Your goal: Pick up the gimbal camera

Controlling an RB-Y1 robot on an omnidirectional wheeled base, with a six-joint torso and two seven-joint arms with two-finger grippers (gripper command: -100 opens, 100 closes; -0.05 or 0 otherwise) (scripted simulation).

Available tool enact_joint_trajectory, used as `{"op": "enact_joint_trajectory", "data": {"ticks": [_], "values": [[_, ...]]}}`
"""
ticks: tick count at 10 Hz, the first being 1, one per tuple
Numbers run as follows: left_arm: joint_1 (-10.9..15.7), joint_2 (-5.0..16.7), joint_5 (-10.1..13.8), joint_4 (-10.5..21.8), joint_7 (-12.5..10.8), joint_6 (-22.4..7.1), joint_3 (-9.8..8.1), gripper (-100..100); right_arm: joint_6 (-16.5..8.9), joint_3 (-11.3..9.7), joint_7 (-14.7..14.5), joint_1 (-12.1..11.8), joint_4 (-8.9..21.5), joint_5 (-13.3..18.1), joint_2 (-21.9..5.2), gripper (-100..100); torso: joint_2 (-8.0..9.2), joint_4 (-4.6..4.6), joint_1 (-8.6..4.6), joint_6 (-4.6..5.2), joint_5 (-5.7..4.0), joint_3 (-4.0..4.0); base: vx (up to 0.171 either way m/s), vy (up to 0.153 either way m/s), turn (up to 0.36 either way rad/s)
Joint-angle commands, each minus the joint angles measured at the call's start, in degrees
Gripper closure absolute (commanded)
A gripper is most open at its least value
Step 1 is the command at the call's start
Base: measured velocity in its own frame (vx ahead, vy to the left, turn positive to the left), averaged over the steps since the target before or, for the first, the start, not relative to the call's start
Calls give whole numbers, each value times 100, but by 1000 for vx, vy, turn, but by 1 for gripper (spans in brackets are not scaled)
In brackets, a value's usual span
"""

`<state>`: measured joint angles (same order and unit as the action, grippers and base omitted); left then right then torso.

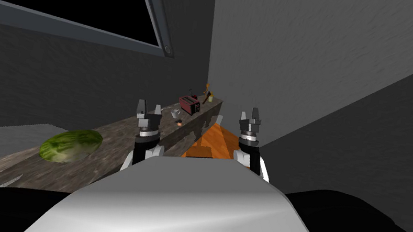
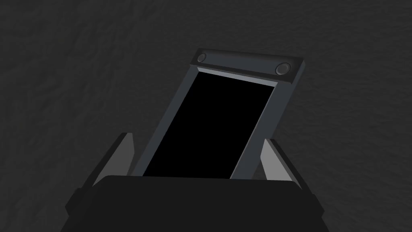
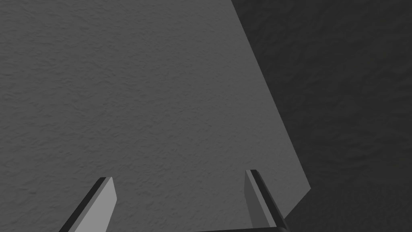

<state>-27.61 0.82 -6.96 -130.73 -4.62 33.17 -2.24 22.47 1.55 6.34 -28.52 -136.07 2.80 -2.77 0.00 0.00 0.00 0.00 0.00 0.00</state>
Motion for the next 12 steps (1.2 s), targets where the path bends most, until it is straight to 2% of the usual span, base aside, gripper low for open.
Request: {"op": "enact_joint_trajectory", "data": {"ticks": [1, 5, 6, 10, 11, 12], "values": [[167, 133, 58, 162, -19, -129, -26, -100, 0, 0, 0, 0, 0, 0, 0, 0, 0, 0, 0, 0, 0, 0, -17, -14, 40], [739, 463, 245, 728, -80, -599, -112, -100, 0, 0, 0, 1, 0, 0, 0, 0, 18, 4, -15, 1, -3, 10, -52, -41, 37], [741, 463, 245, 752, -80, -599, -112, -100, 0, 0, 0, 1, 0, 0, 1, 0, 21, 4, -19, 0, -4, 12, -41, -31, 16], [1612, 835, 500, 1589, -163, -1302, -234, -100, 0, -1, 0, 1, 0, 0, 1, 0, 22, 5, -21, 1, -4, 12, -66, -48, 37], [1612, 835, 500, 1680, -163, -1339, -234, -100, 0, -1, 0, 1, 0, 0, 1, 0, 26, 6, -22, 0, -5, 15, -66, -50, 13], [1862, 935, 567, 1907, -186, -1555, -268, -100, 0, -1, 0, 1, 0, 0, 1, 0, 24, 5, -19, 0, -5, 14, -62, -46, 22]]}}
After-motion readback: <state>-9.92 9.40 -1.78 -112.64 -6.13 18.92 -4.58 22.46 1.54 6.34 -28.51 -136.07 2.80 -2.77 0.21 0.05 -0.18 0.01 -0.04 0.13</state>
